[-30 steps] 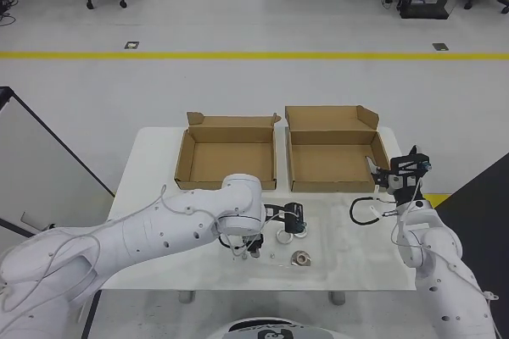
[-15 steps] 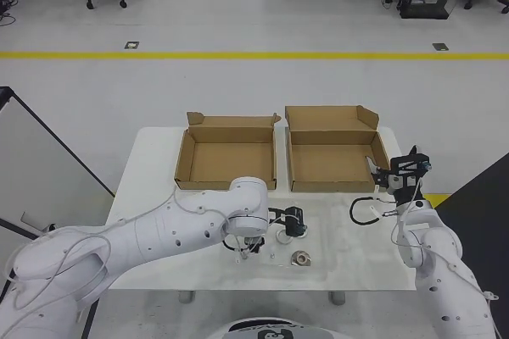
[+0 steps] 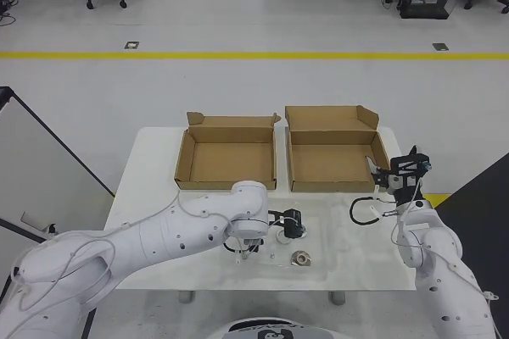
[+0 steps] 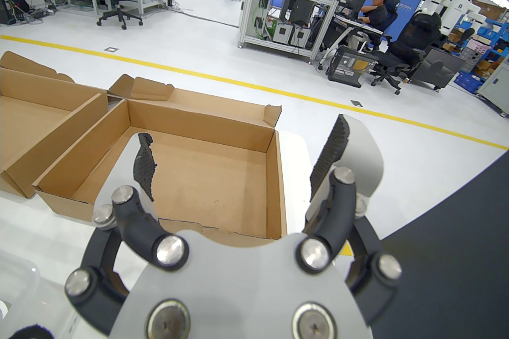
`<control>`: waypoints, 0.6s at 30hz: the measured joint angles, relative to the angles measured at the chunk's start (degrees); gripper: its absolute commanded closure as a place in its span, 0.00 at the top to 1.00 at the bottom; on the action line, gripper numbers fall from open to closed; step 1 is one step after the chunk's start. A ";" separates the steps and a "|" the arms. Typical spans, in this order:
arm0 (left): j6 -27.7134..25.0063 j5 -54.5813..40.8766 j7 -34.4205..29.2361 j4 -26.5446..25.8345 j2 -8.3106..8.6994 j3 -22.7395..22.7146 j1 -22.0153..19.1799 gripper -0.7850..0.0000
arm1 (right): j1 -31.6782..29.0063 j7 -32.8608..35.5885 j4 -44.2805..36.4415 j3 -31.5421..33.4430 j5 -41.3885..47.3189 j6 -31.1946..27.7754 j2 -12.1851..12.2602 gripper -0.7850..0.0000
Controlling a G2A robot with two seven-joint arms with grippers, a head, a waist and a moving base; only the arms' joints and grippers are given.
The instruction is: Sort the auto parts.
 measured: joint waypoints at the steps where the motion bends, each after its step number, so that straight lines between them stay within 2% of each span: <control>1: -0.08 0.18 0.08 0.28 -0.06 0.00 0.12 0.40 | 0.00 0.00 0.00 0.00 0.00 0.00 0.00 1.00; 18: -0.04 2.23 0.04 2.80 -0.93 0.00 0.92 0.41 | 0.00 0.00 0.00 0.00 0.00 0.00 0.00 1.00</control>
